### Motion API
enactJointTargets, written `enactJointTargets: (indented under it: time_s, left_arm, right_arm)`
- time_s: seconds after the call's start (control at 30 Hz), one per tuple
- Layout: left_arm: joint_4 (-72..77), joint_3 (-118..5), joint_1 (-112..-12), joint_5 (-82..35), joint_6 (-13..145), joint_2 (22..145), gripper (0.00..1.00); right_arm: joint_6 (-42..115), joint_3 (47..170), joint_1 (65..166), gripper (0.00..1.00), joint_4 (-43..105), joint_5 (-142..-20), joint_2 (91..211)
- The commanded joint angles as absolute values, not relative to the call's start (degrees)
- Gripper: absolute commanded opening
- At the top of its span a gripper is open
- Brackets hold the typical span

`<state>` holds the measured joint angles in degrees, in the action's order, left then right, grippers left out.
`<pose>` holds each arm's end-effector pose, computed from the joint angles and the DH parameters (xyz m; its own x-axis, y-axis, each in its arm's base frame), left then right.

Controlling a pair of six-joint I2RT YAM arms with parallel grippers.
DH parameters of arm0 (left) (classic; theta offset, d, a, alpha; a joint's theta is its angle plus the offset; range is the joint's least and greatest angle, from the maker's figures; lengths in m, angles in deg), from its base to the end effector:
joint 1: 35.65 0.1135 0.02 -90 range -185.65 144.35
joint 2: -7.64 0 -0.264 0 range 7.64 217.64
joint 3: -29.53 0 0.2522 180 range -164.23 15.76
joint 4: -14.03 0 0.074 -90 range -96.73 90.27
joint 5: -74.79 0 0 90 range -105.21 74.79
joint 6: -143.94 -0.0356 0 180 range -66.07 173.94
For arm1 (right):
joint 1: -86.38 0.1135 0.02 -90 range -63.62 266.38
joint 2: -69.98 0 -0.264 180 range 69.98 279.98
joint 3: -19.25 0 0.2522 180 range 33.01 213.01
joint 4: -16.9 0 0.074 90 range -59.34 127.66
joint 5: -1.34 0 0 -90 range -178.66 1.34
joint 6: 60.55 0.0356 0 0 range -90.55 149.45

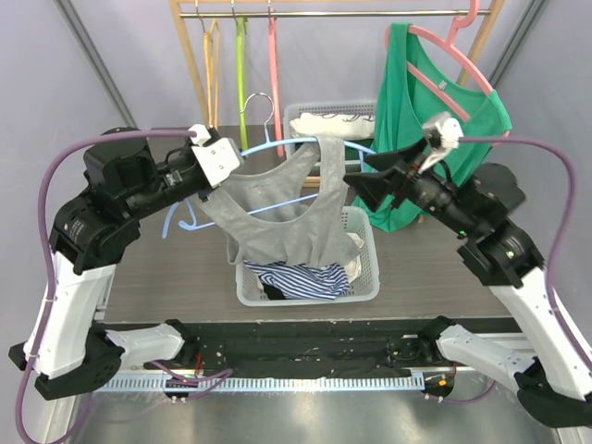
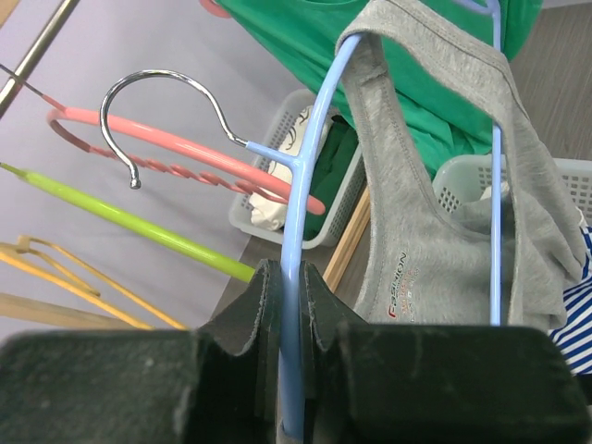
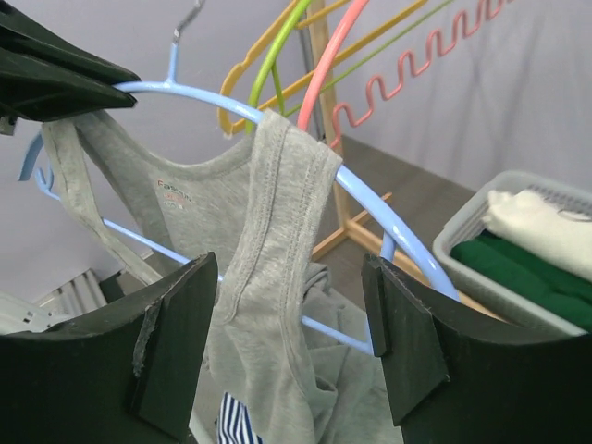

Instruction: Remove the tank top from the hanger

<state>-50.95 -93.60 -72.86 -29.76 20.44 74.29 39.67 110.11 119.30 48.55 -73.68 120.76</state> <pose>0.1235 -0.1050 0.5501 0.3341 0.4171 -0.8452 0.7181 0.4682 0.5149 0.1237 0.0910 0.4963 -0.0101 0.1976 -0.9802 -0.7497 0.6471 0.1382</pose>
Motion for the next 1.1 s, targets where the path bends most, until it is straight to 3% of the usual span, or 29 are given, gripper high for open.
enactJointTargets:
  time_s: [0.0, 0.6, 0.9, 1.0, 1.03, 1.07]
  left_arm:
    - [-44.3, -94.1, -72.9, -30.0, 19.0, 72.1, 0.08]
    - [-44.4, -92.6, -72.9, -30.9, 18.3, 71.5, 0.08]
    - [-44.4, -93.8, -72.9, -31.6, 19.5, 71.8, 0.08]
    - [-44.4, -93.7, -72.9, -31.6, 19.5, 71.8, 0.08]
    - [-44.4, -93.4, -72.9, -31.5, 19.2, 71.7, 0.08]
    - [-44.5, -93.2, -72.9, -31.4, 19.0, 71.6, 0.08]
  right_arm:
    - [45.2, 109.3, 119.2, 0.70, 42.9, -70.0, 123.2]
    - [48.0, 109.3, 119.3, 0.63, 40.5, -67.9, 126.2]
    - [50.3, 108.9, 119.6, 0.49, 38.0, -66.0, 128.9]
    - [50.4, 109.6, 119.9, 0.30, 38.0, -65.7, 129.3]
    - [50.5, 110.2, 120.0, 0.11, 38.3, -65.7, 129.4]
    - [50.4, 110.6, 120.0, 0.02, 38.7, -65.9, 129.1]
